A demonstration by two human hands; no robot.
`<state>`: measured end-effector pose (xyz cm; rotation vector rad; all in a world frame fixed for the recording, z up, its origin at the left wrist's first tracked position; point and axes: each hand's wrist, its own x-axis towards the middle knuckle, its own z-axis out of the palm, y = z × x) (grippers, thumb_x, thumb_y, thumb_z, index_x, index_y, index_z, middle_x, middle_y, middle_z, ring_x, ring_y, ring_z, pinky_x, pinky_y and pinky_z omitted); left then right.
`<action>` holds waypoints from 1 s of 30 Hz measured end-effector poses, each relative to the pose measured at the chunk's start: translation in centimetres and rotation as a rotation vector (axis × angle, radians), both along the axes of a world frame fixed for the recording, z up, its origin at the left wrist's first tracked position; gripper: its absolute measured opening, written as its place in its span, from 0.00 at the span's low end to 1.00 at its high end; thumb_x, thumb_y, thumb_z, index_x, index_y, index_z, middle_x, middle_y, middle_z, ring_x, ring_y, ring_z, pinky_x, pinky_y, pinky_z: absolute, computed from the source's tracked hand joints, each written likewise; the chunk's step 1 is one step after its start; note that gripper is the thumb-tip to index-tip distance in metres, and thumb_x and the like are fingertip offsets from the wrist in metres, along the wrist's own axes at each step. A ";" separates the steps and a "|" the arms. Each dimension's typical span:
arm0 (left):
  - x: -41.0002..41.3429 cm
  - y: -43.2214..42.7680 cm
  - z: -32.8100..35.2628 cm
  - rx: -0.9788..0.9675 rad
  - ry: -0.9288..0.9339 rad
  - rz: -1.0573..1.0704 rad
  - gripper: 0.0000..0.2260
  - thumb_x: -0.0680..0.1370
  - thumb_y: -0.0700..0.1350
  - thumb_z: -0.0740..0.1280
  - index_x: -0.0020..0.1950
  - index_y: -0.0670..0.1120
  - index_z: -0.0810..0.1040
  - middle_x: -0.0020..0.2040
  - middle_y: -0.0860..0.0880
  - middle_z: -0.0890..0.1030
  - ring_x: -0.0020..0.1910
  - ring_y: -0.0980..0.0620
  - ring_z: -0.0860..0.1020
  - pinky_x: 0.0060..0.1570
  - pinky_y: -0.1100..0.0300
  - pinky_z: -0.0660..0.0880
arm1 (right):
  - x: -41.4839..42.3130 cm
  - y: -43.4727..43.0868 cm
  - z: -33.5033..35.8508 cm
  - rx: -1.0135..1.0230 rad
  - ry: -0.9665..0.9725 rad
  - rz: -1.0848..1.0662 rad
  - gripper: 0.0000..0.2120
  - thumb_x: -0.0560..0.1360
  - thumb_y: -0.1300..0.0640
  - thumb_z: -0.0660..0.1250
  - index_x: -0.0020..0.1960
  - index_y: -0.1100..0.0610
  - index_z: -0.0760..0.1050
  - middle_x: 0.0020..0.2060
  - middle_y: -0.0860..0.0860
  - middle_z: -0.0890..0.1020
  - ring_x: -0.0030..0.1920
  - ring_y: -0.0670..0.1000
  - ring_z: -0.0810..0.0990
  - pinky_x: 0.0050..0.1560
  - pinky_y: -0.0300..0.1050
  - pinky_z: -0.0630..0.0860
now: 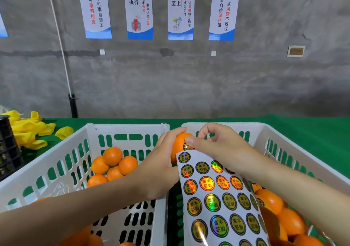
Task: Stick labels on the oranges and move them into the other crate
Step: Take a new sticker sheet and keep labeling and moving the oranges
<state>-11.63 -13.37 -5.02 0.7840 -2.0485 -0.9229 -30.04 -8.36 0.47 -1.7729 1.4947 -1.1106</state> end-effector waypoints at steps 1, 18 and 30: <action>0.0 0.1 0.1 0.003 0.001 0.001 0.38 0.69 0.53 0.76 0.65 0.80 0.58 0.65 0.66 0.68 0.60 0.55 0.79 0.57 0.50 0.81 | 0.0 0.0 0.0 0.000 0.000 0.003 0.16 0.72 0.39 0.70 0.44 0.51 0.73 0.36 0.52 0.86 0.33 0.52 0.85 0.32 0.43 0.80; -0.1 1.0 1.6 -0.132 -0.185 -0.032 0.33 0.73 0.47 0.77 0.70 0.68 0.64 0.62 0.65 0.68 0.59 0.62 0.76 0.61 0.59 0.77 | -0.5 -0.8 0.1 -0.183 -0.020 -0.062 0.15 0.76 0.44 0.69 0.36 0.52 0.78 0.29 0.47 0.84 0.29 0.45 0.83 0.28 0.33 0.74; -0.2 1.6 1.8 0.001 0.038 0.110 0.15 0.85 0.47 0.54 0.59 0.65 0.76 0.52 0.64 0.81 0.50 0.60 0.80 0.56 0.62 0.75 | -1.3 -1.9 -1.0 -0.292 0.035 -0.176 0.18 0.77 0.41 0.65 0.34 0.52 0.76 0.25 0.49 0.78 0.27 0.45 0.76 0.37 0.43 0.72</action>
